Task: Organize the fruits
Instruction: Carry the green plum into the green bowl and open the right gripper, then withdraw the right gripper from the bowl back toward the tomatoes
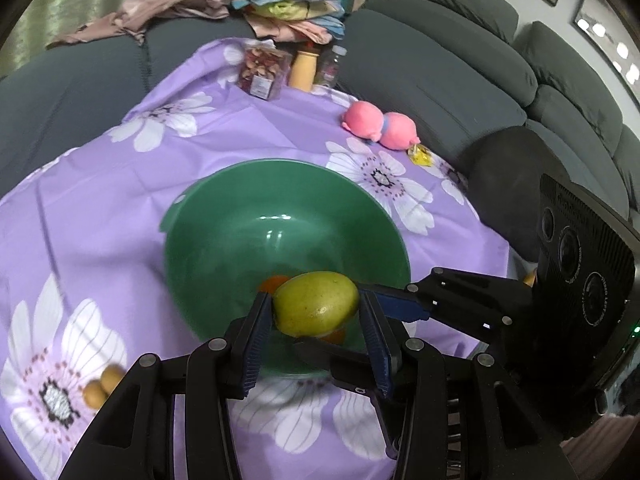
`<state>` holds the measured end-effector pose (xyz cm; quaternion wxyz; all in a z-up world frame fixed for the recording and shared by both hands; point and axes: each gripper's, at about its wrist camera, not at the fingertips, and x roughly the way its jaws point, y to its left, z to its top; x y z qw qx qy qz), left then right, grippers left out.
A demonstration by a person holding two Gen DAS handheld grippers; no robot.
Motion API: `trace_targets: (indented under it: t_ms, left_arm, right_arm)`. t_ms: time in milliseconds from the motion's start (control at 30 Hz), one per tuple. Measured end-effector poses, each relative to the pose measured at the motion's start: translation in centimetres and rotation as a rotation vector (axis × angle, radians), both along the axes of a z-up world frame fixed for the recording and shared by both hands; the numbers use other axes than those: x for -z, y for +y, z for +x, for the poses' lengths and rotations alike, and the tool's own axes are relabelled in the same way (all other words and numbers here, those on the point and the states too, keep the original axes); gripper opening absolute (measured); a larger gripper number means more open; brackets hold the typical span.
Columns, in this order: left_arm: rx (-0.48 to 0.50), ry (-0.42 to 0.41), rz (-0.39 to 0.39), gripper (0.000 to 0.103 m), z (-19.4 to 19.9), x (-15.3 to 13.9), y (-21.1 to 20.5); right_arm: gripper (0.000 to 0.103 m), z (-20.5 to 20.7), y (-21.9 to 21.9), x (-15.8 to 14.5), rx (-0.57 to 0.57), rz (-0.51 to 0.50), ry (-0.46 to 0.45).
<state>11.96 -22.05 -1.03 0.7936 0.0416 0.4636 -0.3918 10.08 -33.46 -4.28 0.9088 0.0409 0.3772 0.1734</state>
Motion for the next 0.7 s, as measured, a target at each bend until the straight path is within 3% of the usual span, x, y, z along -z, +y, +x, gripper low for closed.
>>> trace_targets:
  t_ms: [600, 667, 700]
  left_arm:
    - [-0.006, 0.073, -0.001, 0.045, 1.5, 2.0, -1.5]
    - [-0.022, 0.071, 0.001, 0.048, 1.5, 1.8, -1.2]
    - [-0.037, 0.066, -0.003, 0.057, 1.4, 1.5, -0.8]
  right_arm:
    - [0.042, 1.3, -1.9, 1.7, 0.054, -0.024, 0.057]
    - [0.045, 1.2, -1.8, 1.6, 0.063, -0.041, 0.055]
    - [0.049, 1.1, -1.8, 1.6, 0.066, -0.045, 0.056]
